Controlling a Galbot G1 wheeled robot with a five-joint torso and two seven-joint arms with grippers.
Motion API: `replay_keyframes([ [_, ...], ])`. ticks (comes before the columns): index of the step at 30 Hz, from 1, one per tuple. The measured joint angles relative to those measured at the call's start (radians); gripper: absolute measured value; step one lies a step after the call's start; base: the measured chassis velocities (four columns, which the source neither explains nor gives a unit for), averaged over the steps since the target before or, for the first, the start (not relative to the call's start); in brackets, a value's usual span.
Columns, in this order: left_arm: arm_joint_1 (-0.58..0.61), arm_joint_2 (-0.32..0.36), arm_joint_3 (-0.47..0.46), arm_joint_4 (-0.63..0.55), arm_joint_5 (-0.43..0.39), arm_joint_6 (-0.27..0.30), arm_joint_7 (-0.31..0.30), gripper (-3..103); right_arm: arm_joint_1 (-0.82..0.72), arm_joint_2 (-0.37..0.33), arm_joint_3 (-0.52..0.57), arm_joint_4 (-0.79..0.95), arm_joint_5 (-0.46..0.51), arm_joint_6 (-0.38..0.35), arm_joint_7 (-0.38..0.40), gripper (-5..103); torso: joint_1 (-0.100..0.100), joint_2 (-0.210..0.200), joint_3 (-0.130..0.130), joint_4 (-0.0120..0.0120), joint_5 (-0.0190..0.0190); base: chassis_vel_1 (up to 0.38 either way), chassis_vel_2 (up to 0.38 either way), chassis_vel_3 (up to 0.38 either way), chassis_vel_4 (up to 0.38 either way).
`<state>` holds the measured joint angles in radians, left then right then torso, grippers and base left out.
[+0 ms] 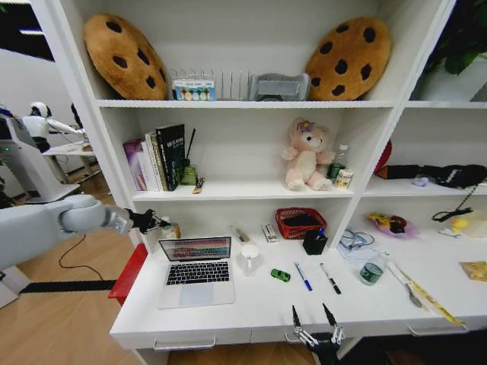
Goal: Organize the objects on the table.
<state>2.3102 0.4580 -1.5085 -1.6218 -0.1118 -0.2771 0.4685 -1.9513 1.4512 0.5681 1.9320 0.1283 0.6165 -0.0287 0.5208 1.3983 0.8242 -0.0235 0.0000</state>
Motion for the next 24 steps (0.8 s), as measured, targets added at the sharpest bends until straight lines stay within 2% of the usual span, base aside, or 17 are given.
replay_keyframes([
  [3,0.055,0.051,-0.029,0.018,-0.021,-0.003,-0.008,0,0.003,-0.002,0.017,-0.022,0.02,0.009,0.0,100,0.0,0.0,0.0,0.0001,0.0001,0.0,0.0,0.0,0.0],
  [9,0.07,0.078,-0.024,0.026,-0.012,-0.029,-0.004,0,0.01,-0.014,0.03,-0.039,0.045,0.013,0.002,100,0.0,0.0,0.0,0.0002,0.0002,0.0,0.0,0.0,0.0],
  [11,0.064,0.079,-0.015,0.039,0.039,-0.096,0.033,0,0.017,-0.022,0.031,-0.042,0.052,0.013,0.002,100,0.0,0.0,0.0,0.0006,0.0,0.0,0.0,0.0,0.0],
  [12,0.064,0.079,-0.015,0.039,0.039,-0.096,0.033,0,0.017,-0.022,0.031,-0.042,0.052,0.013,0.002,100,0.0,0.0,0.0,0.0006,0.0,0.0,0.0,0.0,0.0],
  [13,0.055,0.077,-0.014,0.037,0.085,-0.16,0.072,0,0.021,-0.027,0.031,-0.044,0.054,0.013,0.003,100,0.0,0.0,0.0,0.0006,0.0,0.0,0.0,0.0,0.0],
  [14,0.046,0.073,-0.012,0.027,0.112,-0.191,0.098,0,0.022,-0.029,0.031,-0.044,0.055,0.013,0.003,100,0.0,0.0,0.0,0.0004,0.0,0.0,0.0,0.0,0.0],
  [15,0.046,0.073,-0.012,0.027,0.112,-0.191,0.098,0,0.022,-0.029,0.031,-0.044,0.055,0.013,0.003,100,0.0,0.0,0.0,0.0004,0.0,0.0,0.0,0.0,0.0],
  [16,0.017,0.061,0.008,-0.017,0.155,-0.238,0.154,0,0.022,-0.034,0.031,-0.044,0.059,0.013,0.003,100,0.0,0.0,0.0,0.0001,0.0002,0.0,0.0,0.0,0.0],
  [17,0.017,0.061,0.008,-0.017,0.155,-0.238,0.154,0,0.022,-0.034,0.031,-0.044,0.059,0.013,0.003,100,0.0,0.0,0.0,0.0001,0.0002,0.0,0.0,0.0,0.0],
  [19,-0.021,0.021,0.065,-0.178,0.188,-0.292,0.241,0,0.02,-0.041,0.037,-0.047,0.069,0.014,0.003,100,0.0,0.0,0.0,0.0007,0.0002,0.0,0.0,0.0,0.0],
  [20,-0.021,0.021,0.065,-0.178,0.188,-0.292,0.241,0,0.02,-0.041,0.037,-0.047,0.069,0.014,0.003,100,0.0,0.0,0.0,0.0007,0.0002,0.0,0.0,0.0,0.0],
  [22,-0.012,-0.012,0.082,-0.273,0.198,-0.285,0.229,0,0.019,-0.044,0.045,-0.053,0.078,0.02,0.003,100,0.0,0.0,0.0,0.0006,0.0002,0.0,0.0,0.0,0.0],
  [23,-0.012,-0.012,0.082,-0.273,0.198,-0.285,0.229,0,0.019,-0.044,0.045,-0.053,0.078,0.02,0.003,100,0.0,0.0,0.0,0.0006,0.0002,0.0,0.0,0.0,0.0],
  [24,-0.005,-0.034,0.087,-0.291,0.197,-0.271,0.194,0,0.017,-0.046,0.05,-0.054,0.084,0.022,0.003,100,0.0,0.0,0.0,0.0003,0.0,0.0,0.0,0.0,0.0],
])
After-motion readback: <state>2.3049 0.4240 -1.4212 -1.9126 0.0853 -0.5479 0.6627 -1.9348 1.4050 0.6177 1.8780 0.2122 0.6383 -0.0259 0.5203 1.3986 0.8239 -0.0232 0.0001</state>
